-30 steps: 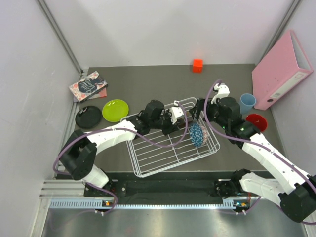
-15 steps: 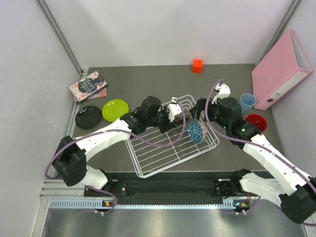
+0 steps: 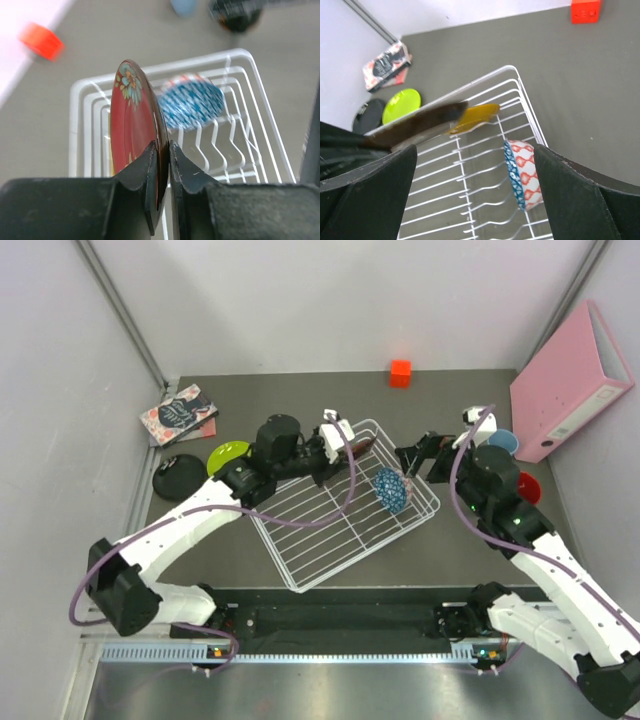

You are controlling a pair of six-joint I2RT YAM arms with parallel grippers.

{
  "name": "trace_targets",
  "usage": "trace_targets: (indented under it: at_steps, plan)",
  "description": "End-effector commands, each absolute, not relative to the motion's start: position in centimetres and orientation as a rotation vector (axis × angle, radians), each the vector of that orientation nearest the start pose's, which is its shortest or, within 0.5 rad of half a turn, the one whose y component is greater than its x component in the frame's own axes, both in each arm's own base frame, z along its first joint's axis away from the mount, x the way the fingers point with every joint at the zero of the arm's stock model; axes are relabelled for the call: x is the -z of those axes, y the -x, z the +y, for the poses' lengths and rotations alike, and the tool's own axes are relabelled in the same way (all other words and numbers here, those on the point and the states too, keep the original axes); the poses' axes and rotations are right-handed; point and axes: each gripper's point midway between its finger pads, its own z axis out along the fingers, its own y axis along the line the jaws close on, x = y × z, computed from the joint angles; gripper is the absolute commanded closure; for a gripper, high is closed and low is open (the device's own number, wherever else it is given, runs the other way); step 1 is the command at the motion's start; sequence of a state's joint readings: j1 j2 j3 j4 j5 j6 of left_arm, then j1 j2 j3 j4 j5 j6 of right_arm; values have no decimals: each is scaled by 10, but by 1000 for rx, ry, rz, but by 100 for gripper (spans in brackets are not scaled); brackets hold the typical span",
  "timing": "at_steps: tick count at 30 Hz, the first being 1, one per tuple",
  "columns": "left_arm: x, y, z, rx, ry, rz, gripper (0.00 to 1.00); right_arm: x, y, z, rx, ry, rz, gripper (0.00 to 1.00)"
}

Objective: Unload the mixed dishes from the dish rack
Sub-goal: Pick up the plate from the dish rack.

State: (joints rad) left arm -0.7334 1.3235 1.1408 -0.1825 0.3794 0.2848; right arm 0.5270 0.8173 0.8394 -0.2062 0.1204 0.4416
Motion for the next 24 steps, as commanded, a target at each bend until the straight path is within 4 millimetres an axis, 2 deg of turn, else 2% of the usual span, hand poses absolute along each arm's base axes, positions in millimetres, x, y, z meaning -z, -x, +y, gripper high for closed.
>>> trace_targets:
  at_steps: [1, 5, 8, 11, 12, 14, 15, 17, 20, 21, 23, 24]
  plan:
    - [-374, -276, -315, 645, -1033, 1259, 100, -336, -277, 162, -687, -57, 1673, 1]
    - [-389, -270, -313, 667, -1005, 1217, 100, -342, -275, 166, -741, -94, 1677, 0]
    - [-384, -270, -311, 643, -1010, 1218, 100, -345, -275, 162, -767, -174, 1679, 0]
    - [-371, -273, -308, 547, -1020, 1221, 100, -350, -276, 160, -799, -239, 1691, 0]
    - [-362, -275, -307, 485, -1045, 1204, 100, -351, -276, 161, -810, -248, 1700, 0]
    - [-355, -270, -307, 371, -1068, 1176, 100, -353, -278, 164, -842, -273, 1725, 0]
    - [-343, -270, -307, 277, -1127, 1134, 100, -354, -279, 165, -855, -275, 1733, 0]
    - [-341, -261, -309, 150, -1146, 1084, 100, -352, -282, 172, -906, -276, 1761, 1]
    - [-336, -253, -310, -24, -1162, 982, 100, -345, -284, 189, -984, -223, 1824, 0]
    - [-327, -251, -311, -91, -1207, 944, 100, -336, -287, 197, -1003, -199, 1866, 0]
    - [-326, -244, -314, -176, -1205, 889, 100, -328, -289, 204, -1010, -154, 1912, 2]
    - [-311, -241, -315, -250, -1266, 844, 100, -320, -290, 213, -1030, -119, 1954, 3]
